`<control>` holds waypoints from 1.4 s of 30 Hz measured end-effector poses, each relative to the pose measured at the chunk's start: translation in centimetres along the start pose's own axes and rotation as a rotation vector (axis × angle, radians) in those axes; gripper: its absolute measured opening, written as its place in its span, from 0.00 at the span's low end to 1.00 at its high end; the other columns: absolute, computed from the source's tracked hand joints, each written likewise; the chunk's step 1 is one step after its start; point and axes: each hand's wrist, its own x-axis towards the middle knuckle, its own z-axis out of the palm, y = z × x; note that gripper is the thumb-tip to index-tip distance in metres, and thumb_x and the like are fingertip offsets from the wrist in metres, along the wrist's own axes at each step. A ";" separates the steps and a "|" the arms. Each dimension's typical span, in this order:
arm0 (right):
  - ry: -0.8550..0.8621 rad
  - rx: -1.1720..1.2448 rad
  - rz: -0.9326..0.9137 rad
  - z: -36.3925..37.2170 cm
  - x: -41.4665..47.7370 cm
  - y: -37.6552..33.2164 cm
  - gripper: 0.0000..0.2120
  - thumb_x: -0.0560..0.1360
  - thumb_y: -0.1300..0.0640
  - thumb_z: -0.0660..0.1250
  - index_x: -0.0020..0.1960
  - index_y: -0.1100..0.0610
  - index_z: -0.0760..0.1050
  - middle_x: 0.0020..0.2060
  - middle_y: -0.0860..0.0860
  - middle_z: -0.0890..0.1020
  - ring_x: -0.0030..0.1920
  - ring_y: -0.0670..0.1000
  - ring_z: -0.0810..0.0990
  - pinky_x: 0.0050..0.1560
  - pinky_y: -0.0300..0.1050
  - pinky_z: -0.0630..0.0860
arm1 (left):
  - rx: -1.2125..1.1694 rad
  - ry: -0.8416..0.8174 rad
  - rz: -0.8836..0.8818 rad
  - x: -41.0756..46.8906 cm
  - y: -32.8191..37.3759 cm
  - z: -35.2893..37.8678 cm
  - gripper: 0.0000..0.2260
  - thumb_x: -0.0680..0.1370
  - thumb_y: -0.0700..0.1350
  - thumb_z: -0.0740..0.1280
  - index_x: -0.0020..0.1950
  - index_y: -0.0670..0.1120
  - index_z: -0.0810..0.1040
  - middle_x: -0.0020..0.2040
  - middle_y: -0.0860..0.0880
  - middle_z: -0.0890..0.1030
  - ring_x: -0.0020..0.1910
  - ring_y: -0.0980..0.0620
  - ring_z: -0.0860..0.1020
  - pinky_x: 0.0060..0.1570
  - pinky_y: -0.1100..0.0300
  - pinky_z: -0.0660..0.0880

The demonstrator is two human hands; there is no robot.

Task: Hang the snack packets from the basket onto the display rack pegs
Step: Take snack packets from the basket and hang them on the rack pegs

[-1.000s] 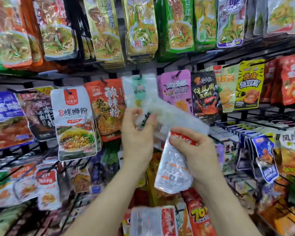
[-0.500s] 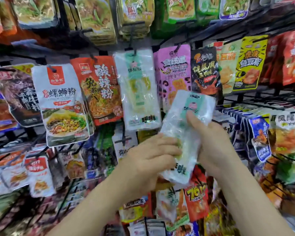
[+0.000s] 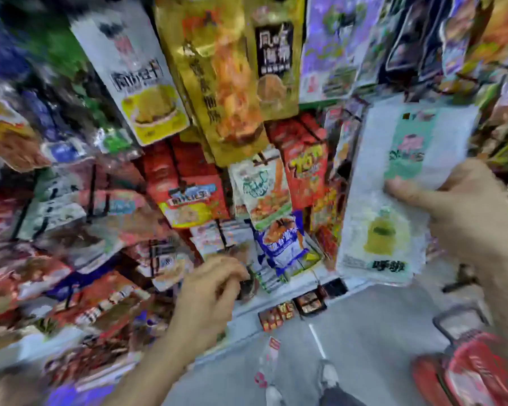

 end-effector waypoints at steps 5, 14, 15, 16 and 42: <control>0.024 -0.128 0.304 -1.0 -4.3 8.8 0.14 0.70 0.72 0.69 0.34 0.55 0.79 0.26 0.41 0.82 0.26 0.37 0.79 0.28 0.29 0.73 | -0.063 -0.245 -0.381 -6.0 -6.8 8.9 0.08 0.76 0.45 0.61 0.48 0.58 0.77 0.40 0.62 0.80 0.36 0.63 0.77 0.36 0.68 0.70; -0.113 -0.163 0.595 0.1 -11.2 31.3 0.10 0.73 0.69 0.69 0.38 0.56 0.78 0.24 0.39 0.81 0.27 0.35 0.78 0.34 0.28 0.72 | 0.017 -0.326 -0.611 -15.6 -18.0 25.6 0.08 0.75 0.35 0.69 0.48 0.48 0.83 0.43 0.51 0.84 0.39 0.56 0.79 0.42 0.60 0.76; -0.123 -0.153 0.626 0.2 -12.1 34.6 0.07 0.74 0.69 0.69 0.46 0.58 0.80 0.30 0.38 0.83 0.32 0.35 0.81 0.37 0.30 0.74 | 0.036 -0.326 -0.606 -16.6 -19.4 27.6 0.08 0.75 0.36 0.69 0.49 0.47 0.83 0.44 0.50 0.84 0.40 0.55 0.79 0.42 0.61 0.75; -0.131 -0.141 0.648 0.4 -13.0 37.9 0.08 0.74 0.69 0.69 0.50 0.59 0.80 0.34 0.38 0.85 0.35 0.37 0.82 0.39 0.31 0.76 | 0.042 -0.334 -0.611 -17.5 -21.0 29.5 0.08 0.75 0.36 0.69 0.50 0.46 0.83 0.46 0.49 0.84 0.42 0.54 0.79 0.42 0.62 0.73; -0.175 -0.058 0.853 9.5 -21.6 91.8 0.08 0.71 0.71 0.70 0.49 0.65 0.82 0.44 0.58 0.86 0.44 0.58 0.86 0.45 0.50 0.82 | 0.384 -0.482 -0.809 -32.8 -60.4 61.4 0.19 0.64 0.56 0.71 0.53 0.55 0.74 0.55 0.55 0.76 0.57 0.50 0.77 0.55 0.59 0.71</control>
